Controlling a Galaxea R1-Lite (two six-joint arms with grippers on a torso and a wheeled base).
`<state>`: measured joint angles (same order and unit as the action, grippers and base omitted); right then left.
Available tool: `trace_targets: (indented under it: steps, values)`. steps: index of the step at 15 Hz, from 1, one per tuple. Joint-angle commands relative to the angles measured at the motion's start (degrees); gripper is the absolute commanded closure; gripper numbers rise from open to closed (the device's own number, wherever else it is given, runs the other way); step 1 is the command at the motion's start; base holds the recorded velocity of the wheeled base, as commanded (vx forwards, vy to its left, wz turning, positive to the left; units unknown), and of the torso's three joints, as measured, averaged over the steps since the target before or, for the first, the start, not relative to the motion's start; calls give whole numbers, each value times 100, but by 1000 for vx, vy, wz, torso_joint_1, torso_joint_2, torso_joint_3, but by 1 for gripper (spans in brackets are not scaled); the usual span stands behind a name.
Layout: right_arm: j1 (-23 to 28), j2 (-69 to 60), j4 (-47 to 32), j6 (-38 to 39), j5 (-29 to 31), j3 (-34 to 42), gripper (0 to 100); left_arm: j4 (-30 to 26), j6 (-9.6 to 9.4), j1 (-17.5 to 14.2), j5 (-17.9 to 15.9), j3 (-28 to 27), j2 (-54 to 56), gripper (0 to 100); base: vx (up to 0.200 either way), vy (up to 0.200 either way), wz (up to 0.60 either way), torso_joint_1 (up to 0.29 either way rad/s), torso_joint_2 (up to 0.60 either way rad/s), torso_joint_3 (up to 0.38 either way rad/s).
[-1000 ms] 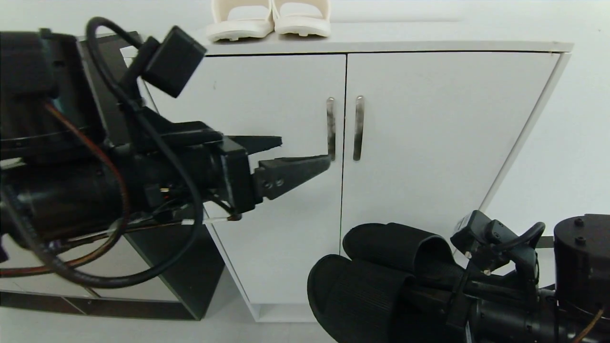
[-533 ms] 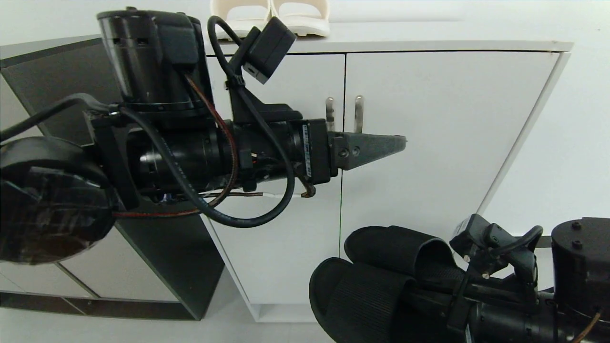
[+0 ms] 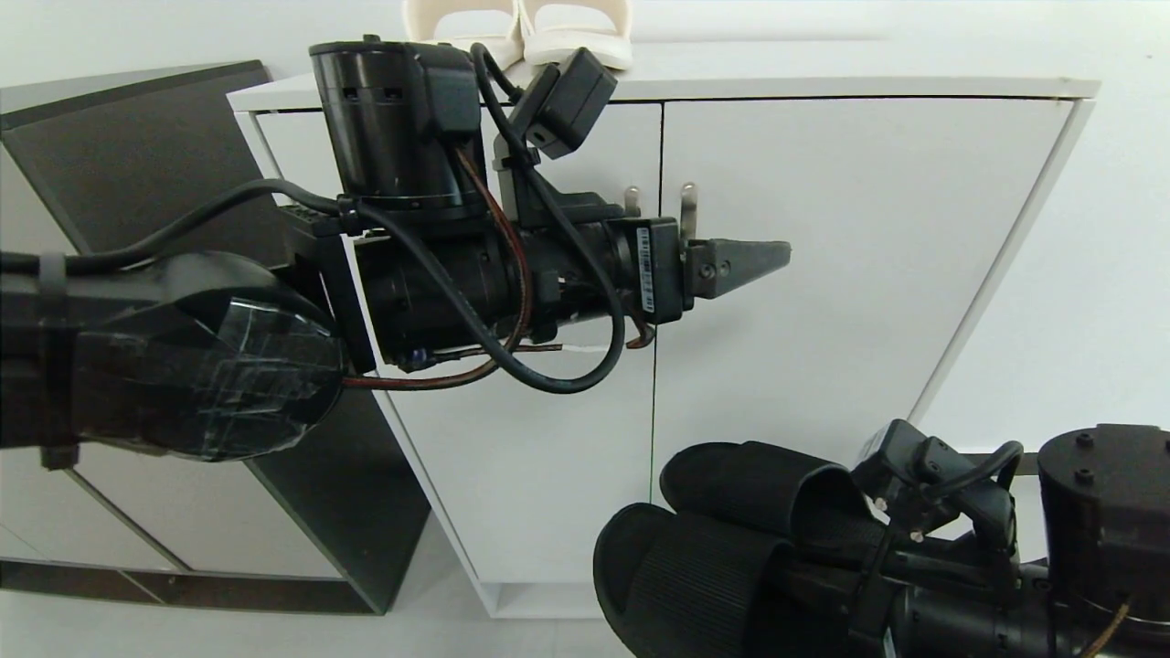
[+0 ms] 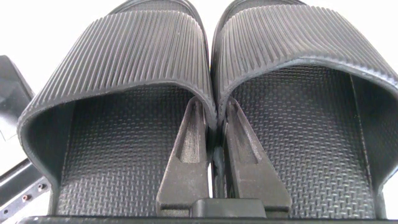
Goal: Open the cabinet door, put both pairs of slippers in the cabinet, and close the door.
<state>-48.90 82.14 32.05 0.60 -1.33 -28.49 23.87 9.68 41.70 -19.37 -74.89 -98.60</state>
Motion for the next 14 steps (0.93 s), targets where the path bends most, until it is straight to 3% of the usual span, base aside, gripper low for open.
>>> trace_targets:
  steps: [1,6,14]
  values:
    - [-6,21,3,2,1,1,100,4,-10,-48,21,-17,25,0,0,0,0,0,0,0]
    - [-6,39,3,2,1,10,100,12,8,-198,311,0,-10,0,0,0,0,0,0,0]
    - [-6,30,3,-7,36,10,100,83,52,-198,434,-298,-450,0,0,0,0,0,0,0]
